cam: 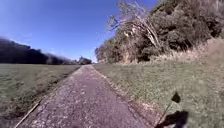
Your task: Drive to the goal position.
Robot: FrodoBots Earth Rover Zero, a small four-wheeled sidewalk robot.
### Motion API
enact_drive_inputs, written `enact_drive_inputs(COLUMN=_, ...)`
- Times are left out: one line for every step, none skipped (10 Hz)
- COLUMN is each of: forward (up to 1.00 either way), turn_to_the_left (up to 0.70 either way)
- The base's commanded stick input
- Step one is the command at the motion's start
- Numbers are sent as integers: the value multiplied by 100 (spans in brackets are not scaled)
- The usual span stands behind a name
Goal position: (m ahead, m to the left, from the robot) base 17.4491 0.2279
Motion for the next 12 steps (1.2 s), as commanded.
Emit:
enact_drive_inputs(forward=70, turn_to_the_left=35)
enact_drive_inputs(forward=70, turn_to_the_left=1)
enact_drive_inputs(forward=70, turn_to_the_left=0)
enact_drive_inputs(forward=70, turn_to_the_left=0)
enact_drive_inputs(forward=70, turn_to_the_left=0)
enact_drive_inputs(forward=70, turn_to_the_left=0)
enact_drive_inputs(forward=70, turn_to_the_left=0)
enact_drive_inputs(forward=70, turn_to_the_left=0)
enact_drive_inputs(forward=70, turn_to_the_left=0)
enact_drive_inputs(forward=70, turn_to_the_left=0)
enact_drive_inputs(forward=70, turn_to_the_left=0)
enact_drive_inputs(forward=70, turn_to_the_left=0)
